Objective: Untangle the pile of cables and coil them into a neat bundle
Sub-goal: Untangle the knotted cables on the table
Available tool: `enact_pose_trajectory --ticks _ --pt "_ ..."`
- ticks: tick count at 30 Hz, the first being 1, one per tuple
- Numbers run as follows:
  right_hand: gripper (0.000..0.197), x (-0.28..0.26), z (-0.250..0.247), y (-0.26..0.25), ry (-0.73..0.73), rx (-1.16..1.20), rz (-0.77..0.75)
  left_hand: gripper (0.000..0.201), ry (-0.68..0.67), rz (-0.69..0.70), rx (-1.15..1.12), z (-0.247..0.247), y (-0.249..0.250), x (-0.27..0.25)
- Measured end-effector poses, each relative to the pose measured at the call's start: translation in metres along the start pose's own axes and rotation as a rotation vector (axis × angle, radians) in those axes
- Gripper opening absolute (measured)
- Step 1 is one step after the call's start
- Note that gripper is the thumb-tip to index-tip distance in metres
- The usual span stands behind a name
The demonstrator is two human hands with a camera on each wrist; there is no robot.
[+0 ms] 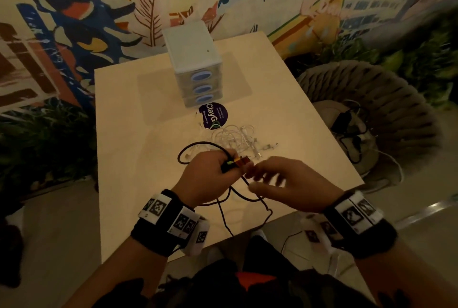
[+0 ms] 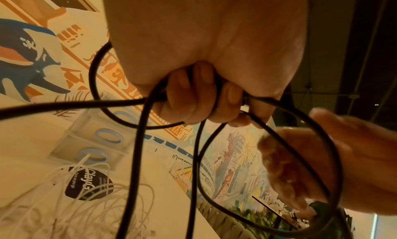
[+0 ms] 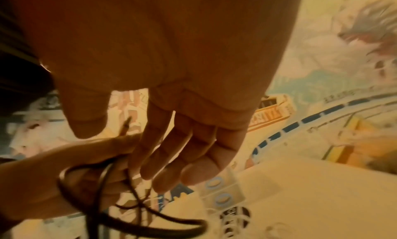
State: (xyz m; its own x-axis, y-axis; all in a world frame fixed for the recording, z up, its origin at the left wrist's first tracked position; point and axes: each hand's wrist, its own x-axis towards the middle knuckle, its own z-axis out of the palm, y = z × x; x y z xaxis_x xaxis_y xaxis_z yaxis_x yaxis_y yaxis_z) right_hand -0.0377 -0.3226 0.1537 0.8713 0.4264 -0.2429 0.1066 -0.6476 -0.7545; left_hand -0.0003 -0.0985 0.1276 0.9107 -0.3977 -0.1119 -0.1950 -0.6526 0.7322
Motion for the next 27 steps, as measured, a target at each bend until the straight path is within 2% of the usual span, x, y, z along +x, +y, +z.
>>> enact_pose_trajectory --ticks 3,7,9,12,15,18,21,25,27 --pt "0.017 0.015 0.012 -0.006 0.009 -0.041 -0.056 0.037 -0.003 0.018 -0.017 -0.001 0.0 -0.001" --pt "0.012 0.004 -0.001 0.011 0.044 0.058 0.011 0.021 -0.03 0.01 -0.076 -0.005 -0.001 -0.005" --pt "0.01 -0.011 -0.011 0.031 0.126 0.118 0.071 0.033 0.004 -0.017 -0.139 -0.009 -0.001 -0.009" --pt "0.008 -0.036 -0.021 0.078 0.256 0.081 0.181 0.027 0.072 0.0 -0.27 -0.019 -0.003 -0.013" --pt "0.01 -0.06 -0.013 0.129 0.243 0.005 0.358 0.032 0.168 0.023 -0.344 -0.027 -0.006 -0.014" --pt "0.007 -0.078 0.013 0.182 0.11 -0.09 0.536 0.036 0.294 0.009 -0.42 -0.031 0.0 -0.013" --pt "0.021 -0.086 0.049 0.217 -0.108 -0.149 0.646 0.038 0.393 -0.035 -0.484 -0.031 0.001 -0.007" --pt "0.034 -0.083 0.085 0.236 -0.473 -0.213 0.69 0.044 0.451 -0.09 -0.705 -0.031 0.001 -0.001" --pt "0.037 -0.075 0.085 0.238 -0.562 -0.259 0.688 0.044 0.437 -0.093 -0.75 -0.032 0.004 0.001"
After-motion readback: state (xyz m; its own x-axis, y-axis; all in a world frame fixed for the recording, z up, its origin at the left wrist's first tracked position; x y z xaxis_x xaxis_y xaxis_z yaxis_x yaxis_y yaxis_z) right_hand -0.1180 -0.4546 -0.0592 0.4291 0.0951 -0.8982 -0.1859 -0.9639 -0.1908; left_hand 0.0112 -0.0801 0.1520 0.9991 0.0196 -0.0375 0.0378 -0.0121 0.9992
